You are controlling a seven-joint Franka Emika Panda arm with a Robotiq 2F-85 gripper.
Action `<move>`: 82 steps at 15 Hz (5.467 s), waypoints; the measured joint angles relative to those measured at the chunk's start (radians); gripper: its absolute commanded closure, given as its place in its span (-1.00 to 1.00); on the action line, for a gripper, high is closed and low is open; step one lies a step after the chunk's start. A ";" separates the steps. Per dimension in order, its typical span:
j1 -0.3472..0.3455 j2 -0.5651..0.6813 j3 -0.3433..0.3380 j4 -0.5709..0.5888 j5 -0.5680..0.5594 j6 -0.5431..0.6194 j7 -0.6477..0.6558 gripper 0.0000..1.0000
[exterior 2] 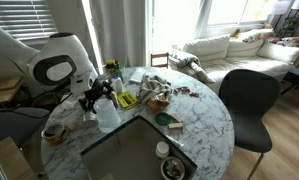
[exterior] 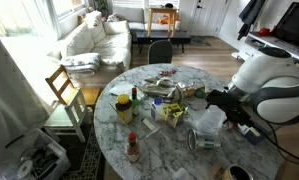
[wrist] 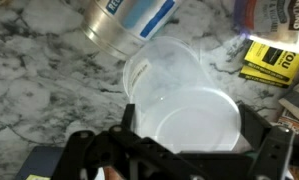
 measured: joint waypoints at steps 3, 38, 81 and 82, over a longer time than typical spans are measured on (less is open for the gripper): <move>0.000 -0.008 0.011 0.005 0.000 0.002 -0.003 -1.00; 0.045 0.189 -0.195 0.213 1.302 -0.474 -1.039 -1.00; -0.027 0.390 0.087 0.447 0.976 -0.353 -0.634 -1.00; -0.032 0.395 0.085 0.449 1.015 -0.373 -0.673 -1.00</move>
